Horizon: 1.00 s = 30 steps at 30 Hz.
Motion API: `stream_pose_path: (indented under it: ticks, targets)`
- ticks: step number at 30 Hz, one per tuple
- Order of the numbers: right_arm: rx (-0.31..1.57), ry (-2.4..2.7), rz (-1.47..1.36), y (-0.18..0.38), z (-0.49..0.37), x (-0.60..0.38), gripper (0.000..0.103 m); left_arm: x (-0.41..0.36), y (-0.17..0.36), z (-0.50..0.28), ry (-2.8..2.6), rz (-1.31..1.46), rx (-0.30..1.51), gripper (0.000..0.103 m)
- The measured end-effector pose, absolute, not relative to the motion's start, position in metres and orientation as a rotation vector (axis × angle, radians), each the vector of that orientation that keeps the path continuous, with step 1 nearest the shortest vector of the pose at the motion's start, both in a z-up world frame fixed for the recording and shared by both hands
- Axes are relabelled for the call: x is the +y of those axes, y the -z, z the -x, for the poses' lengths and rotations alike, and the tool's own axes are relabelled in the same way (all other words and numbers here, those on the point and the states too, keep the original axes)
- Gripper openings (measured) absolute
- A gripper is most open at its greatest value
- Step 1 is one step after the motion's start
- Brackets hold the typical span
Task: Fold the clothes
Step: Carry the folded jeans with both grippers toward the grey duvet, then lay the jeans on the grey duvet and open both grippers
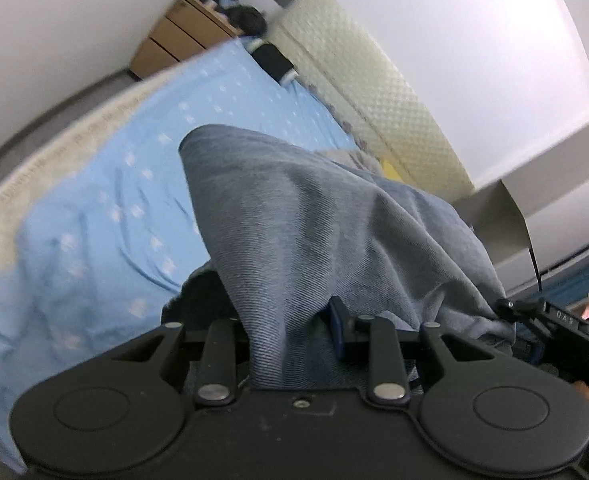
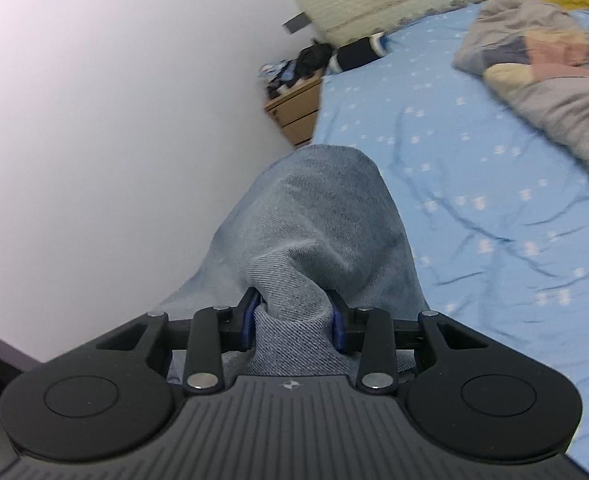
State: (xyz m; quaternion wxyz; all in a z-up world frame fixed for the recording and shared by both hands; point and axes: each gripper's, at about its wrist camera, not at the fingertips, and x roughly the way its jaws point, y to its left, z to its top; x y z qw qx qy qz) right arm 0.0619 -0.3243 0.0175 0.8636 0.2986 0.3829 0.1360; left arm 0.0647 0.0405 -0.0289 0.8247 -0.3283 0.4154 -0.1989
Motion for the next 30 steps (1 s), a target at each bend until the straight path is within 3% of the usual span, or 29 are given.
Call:
stream_pose_path:
  ticks: [13, 23, 30]
  targets:
    - [0.674, -0.051, -0.672, -0.017, -0.001, -0.528, 0.036, -0.208, 0.042, -0.101, 0.725, 0.586, 0.956, 0.026]
    - [0.637, -0.009, -0.72, 0.016, 0.028, -0.709, 0.032, -0.415, 0.079, -0.097, 0.72, 0.513, 1.01, 0.026]
    - [0.618, 0.054, -0.753, 0.041, 0.053, -0.825, 0.017, -0.54, 0.112, -0.106, 0.746, 0.444, 1.046, 0.026]
